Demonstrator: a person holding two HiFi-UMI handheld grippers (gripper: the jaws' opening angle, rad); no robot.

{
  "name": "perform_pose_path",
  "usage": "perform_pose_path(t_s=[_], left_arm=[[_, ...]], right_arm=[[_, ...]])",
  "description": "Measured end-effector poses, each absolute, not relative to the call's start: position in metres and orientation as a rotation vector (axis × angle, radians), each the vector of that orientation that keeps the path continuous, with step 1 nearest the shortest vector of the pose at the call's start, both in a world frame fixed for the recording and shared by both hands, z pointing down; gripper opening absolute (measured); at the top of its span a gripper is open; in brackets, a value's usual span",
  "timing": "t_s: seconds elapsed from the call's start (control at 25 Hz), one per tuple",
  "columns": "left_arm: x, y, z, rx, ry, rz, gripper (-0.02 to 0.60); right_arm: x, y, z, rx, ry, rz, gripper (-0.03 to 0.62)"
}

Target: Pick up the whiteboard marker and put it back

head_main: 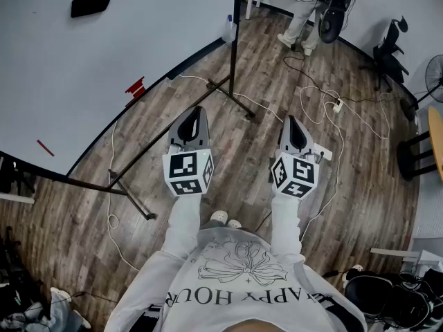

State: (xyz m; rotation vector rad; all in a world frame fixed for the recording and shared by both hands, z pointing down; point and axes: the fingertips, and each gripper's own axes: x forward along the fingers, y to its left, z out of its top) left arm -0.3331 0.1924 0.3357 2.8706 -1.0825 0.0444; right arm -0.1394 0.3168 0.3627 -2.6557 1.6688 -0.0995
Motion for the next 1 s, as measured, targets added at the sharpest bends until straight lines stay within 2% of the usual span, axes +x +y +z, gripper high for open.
perform_pose_path(t_s=[1.0], left_arm=[[-0.312, 0.153, 0.358, 2.885, -1.018, 0.110, 0.012]], right_arm=[[-0.132, 0.286, 0.389, -2.675, 1.637, -0.155, 0.004]])
